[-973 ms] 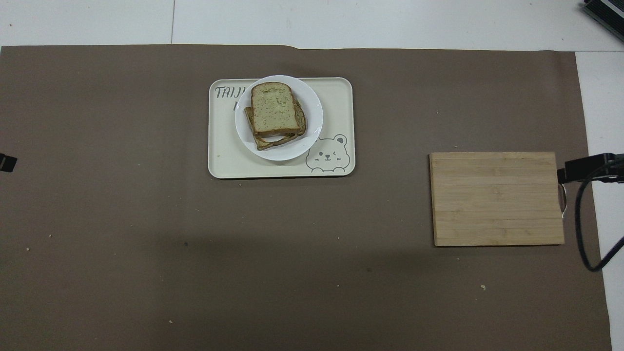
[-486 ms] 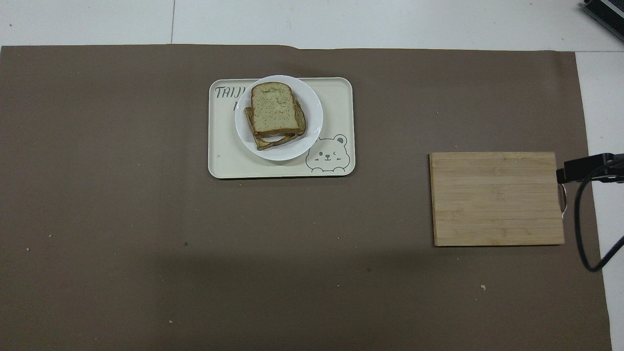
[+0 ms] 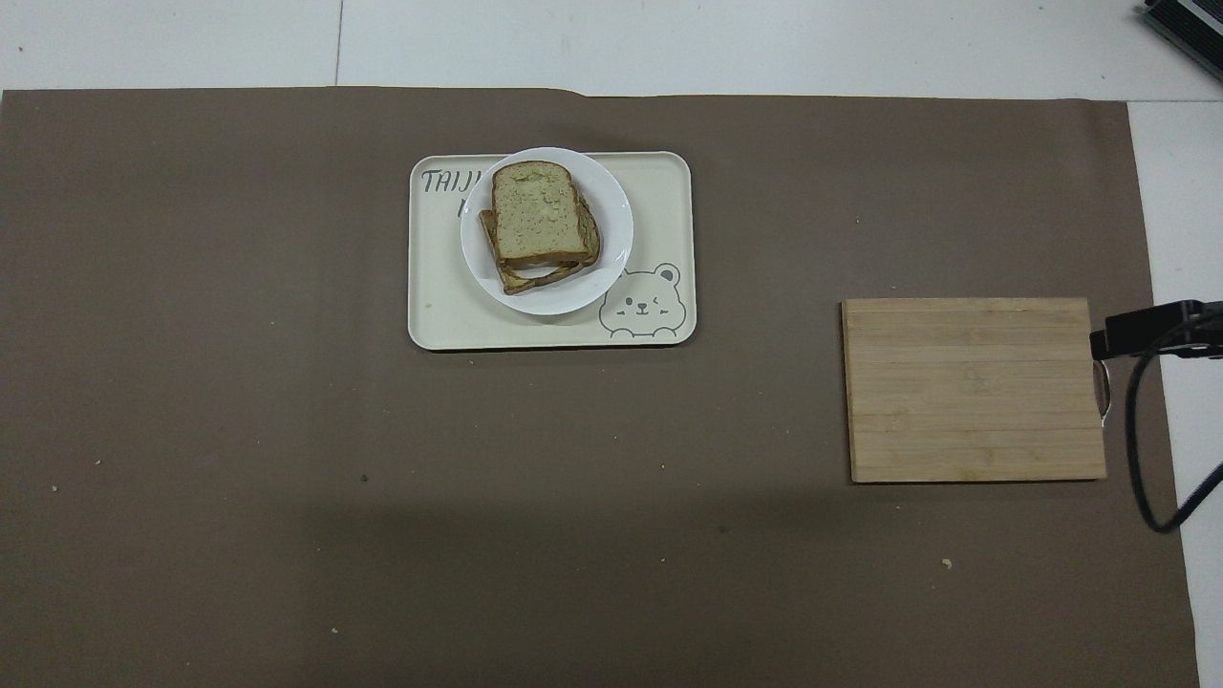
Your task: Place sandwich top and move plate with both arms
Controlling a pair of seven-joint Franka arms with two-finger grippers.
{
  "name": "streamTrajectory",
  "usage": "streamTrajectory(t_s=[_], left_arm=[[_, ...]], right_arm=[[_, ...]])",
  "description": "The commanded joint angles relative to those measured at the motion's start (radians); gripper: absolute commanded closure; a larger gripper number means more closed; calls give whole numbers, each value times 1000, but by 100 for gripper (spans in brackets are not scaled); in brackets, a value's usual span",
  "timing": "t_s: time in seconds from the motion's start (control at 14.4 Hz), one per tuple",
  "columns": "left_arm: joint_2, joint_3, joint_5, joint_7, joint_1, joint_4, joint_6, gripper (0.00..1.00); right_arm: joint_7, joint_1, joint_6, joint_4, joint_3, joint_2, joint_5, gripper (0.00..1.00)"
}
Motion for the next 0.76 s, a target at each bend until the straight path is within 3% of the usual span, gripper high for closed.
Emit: streamTrajectory(t_s=[0.0,0.69], left_arm=[[-28,-5,45,-105,-33,-37,36,0],[-28,-8,67,-175,-50,-37,42,0]], right_arm=[[9,-9,-2,-8,9,-14,5,0],[9,-9,-2,-8,9,-14,7,0]])
